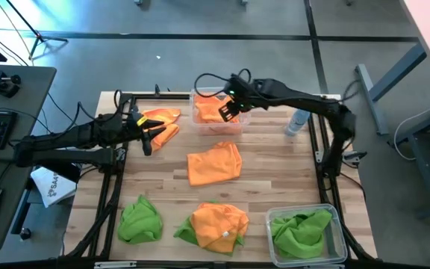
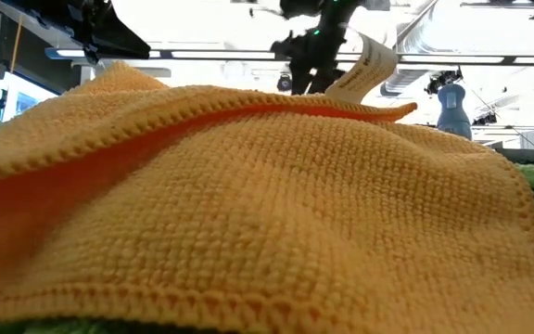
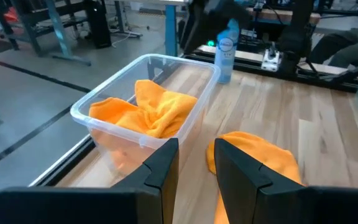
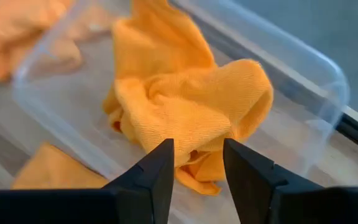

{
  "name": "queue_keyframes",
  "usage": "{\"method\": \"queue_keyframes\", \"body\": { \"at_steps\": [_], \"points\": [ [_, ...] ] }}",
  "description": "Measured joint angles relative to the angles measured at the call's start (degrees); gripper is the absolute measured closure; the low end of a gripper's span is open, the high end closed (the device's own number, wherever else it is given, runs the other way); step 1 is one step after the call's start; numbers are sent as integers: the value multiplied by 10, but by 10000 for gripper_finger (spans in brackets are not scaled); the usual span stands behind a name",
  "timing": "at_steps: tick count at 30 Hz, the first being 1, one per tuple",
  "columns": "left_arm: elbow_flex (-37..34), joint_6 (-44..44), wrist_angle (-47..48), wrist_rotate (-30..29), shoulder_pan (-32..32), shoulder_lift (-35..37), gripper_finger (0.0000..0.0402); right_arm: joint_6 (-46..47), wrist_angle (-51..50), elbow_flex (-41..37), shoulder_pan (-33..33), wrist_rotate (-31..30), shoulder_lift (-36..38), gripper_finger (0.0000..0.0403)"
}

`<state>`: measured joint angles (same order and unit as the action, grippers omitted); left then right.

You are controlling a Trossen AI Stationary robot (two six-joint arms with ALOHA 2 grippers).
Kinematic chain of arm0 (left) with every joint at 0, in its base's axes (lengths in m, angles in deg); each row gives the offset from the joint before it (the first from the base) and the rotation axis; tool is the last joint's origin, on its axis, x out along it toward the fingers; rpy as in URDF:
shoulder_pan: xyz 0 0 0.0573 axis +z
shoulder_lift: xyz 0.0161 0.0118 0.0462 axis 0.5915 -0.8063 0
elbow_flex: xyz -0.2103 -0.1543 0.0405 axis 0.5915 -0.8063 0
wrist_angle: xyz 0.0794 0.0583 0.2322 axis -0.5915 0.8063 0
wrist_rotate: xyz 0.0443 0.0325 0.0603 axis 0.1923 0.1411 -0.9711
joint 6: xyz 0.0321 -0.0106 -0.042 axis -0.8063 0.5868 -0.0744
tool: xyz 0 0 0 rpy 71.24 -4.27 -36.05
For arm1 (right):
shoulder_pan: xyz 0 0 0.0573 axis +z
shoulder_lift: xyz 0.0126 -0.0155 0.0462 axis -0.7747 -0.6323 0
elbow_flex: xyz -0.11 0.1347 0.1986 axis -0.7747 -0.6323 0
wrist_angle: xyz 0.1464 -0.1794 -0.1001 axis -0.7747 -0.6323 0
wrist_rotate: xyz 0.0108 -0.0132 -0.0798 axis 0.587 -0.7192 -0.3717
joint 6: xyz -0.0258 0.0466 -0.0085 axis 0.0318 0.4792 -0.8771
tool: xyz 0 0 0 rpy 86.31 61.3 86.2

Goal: Sort microfiber towel by color & place in baskets
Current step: Put the orange microfiber towel into the top transparent bin

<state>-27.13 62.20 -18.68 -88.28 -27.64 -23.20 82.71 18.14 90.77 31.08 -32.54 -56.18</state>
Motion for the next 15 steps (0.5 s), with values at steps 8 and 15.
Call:
{"method": "queue_keyframes", "body": {
  "at_steps": [8,15],
  "points": [
    [0,45,-15,39,-14,-60,312,64,72,-186,40,-3,170,274],
    [65,109,3,21,-95,-192,312,126,71,-312,98,-4,299,274]
  ]
}}
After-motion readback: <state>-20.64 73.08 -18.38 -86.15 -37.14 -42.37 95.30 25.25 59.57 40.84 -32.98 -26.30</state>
